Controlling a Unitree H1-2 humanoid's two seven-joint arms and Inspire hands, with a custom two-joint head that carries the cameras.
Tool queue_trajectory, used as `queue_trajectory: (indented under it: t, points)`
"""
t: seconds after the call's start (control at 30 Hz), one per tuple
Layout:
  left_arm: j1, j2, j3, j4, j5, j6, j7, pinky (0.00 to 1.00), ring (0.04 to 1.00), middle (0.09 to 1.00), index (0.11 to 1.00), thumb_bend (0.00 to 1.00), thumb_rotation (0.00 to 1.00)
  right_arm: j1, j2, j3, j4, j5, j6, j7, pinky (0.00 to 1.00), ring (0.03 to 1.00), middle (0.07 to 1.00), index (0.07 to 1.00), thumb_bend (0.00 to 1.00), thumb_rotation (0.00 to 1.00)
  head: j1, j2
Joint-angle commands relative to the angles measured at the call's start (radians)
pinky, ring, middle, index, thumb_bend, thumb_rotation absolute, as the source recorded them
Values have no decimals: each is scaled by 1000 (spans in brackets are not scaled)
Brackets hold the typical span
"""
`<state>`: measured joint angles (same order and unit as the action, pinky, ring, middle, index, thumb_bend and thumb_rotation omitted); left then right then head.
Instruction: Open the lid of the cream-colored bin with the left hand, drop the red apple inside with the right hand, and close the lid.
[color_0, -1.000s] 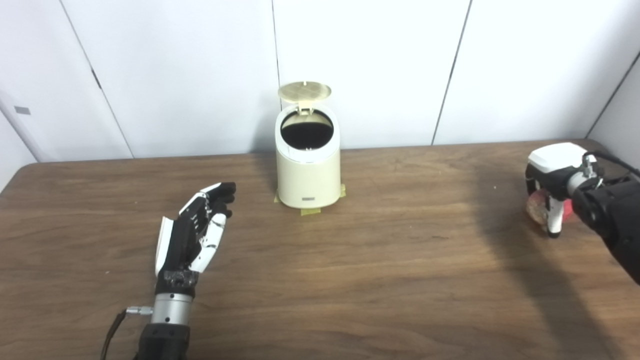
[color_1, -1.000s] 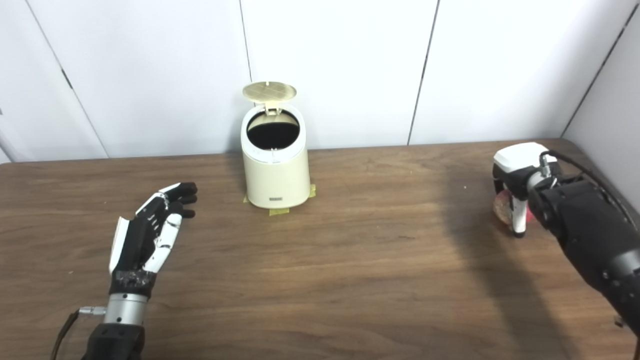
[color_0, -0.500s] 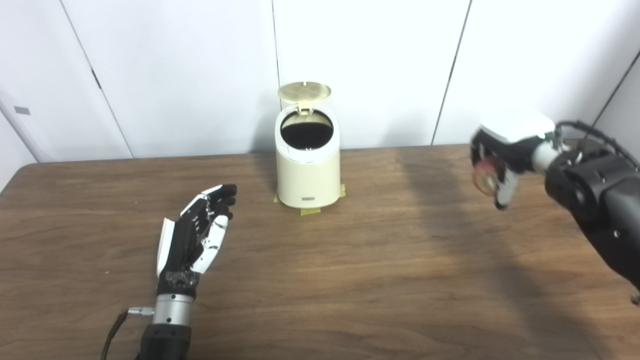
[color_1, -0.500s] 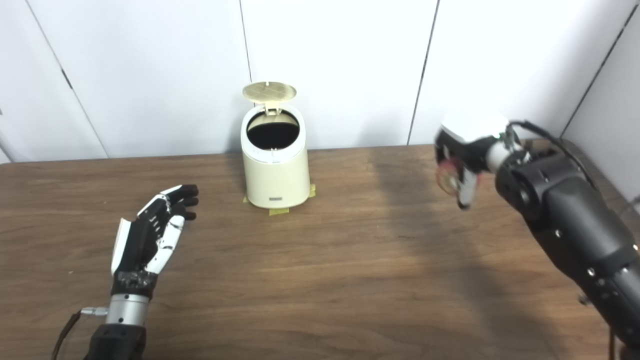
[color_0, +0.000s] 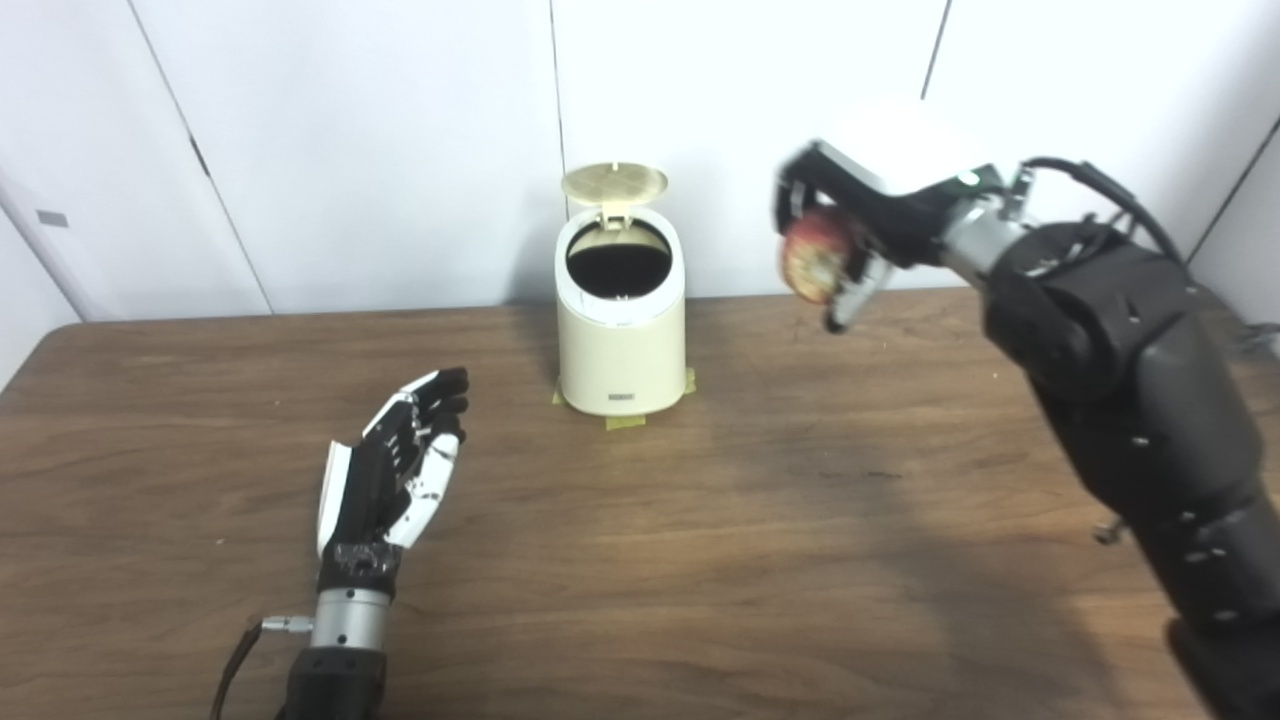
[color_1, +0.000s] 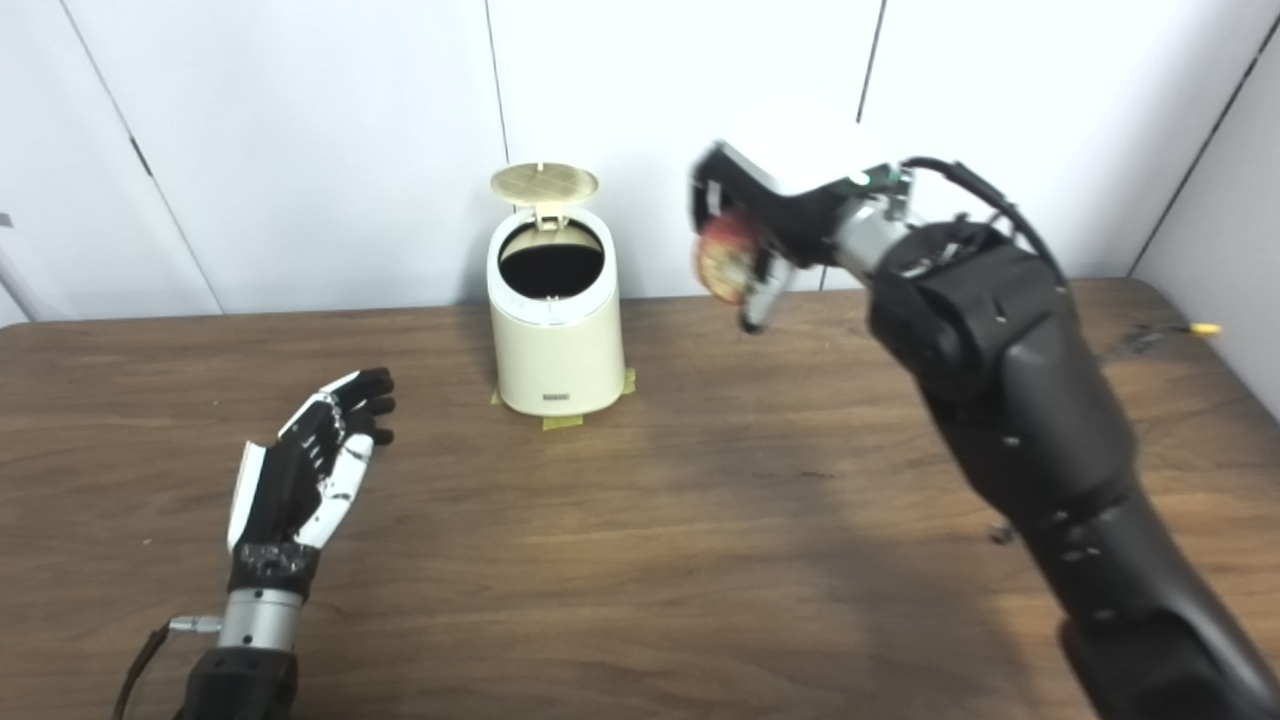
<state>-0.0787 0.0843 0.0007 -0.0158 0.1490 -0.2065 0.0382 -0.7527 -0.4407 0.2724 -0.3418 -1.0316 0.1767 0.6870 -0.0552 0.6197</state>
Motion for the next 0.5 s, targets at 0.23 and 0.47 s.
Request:
queue_trajectory:
  t: [0.23,0.47]
  points:
    - [-28,-16,-5,23,16,-31,22,660,764,791,784,300,767,-118,136,40,85,-70,-52,-140,229,397,514,482,516,0,11,-5]
    - [-27,-25,-10,19,27,-20,28,665,766,789,782,296,741,-125,198,88,202,-112,-109,-282,276,415,531,470,516,0,14,-4]
